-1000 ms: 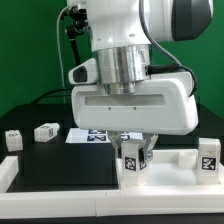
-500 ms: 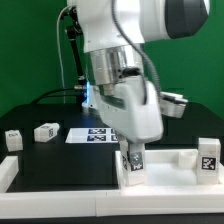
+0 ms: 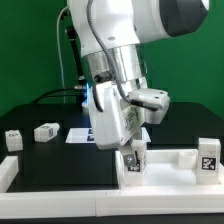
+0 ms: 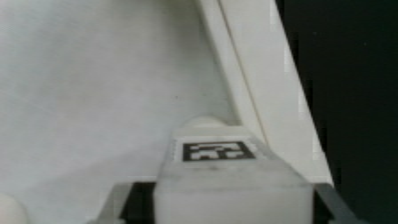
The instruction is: Assemble square table
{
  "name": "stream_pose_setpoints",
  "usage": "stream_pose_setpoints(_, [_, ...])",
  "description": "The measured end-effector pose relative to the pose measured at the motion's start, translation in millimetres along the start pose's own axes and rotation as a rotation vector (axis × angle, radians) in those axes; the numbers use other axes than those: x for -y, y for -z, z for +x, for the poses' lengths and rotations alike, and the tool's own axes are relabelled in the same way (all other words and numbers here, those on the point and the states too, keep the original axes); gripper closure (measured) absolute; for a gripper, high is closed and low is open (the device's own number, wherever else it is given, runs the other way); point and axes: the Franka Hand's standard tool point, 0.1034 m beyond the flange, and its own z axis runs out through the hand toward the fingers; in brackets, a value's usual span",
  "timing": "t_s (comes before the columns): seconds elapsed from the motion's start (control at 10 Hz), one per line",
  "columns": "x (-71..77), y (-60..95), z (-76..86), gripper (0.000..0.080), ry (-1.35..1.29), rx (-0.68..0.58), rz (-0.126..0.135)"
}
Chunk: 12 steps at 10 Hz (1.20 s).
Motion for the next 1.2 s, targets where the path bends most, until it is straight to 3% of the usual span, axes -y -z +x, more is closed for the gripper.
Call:
stream_pose_setpoints(0.1, [0.1, 1.3, -4.8, 0.025, 0.186, -0.019, -0.003])
stream_pose_setpoints(0.2, [0.8, 1.0, -10.1, 0.025, 0.393, -0.044, -0.004])
stream_pose_setpoints(0.3, [0.0, 0.2, -14.0, 0.0171, 0.531, -0.05, -0.011])
stream_pose_setpoints(0.7, [0.7, 0.5, -9.5, 0.0151, 0.854, -0.056, -0.024])
stream_pose_setpoints(0.9, [0.2, -1.1, -9.3, 0.0151, 1.274, -0.091, -0.068])
stream_pose_setpoints(1.0, [1.6, -0.2, -10.6, 0.0151, 1.439, -0.098, -0.078])
stream_pose_setpoints(1.2, [1.8, -0.4, -9.3, 0.018, 1.417, -0.103, -0.073])
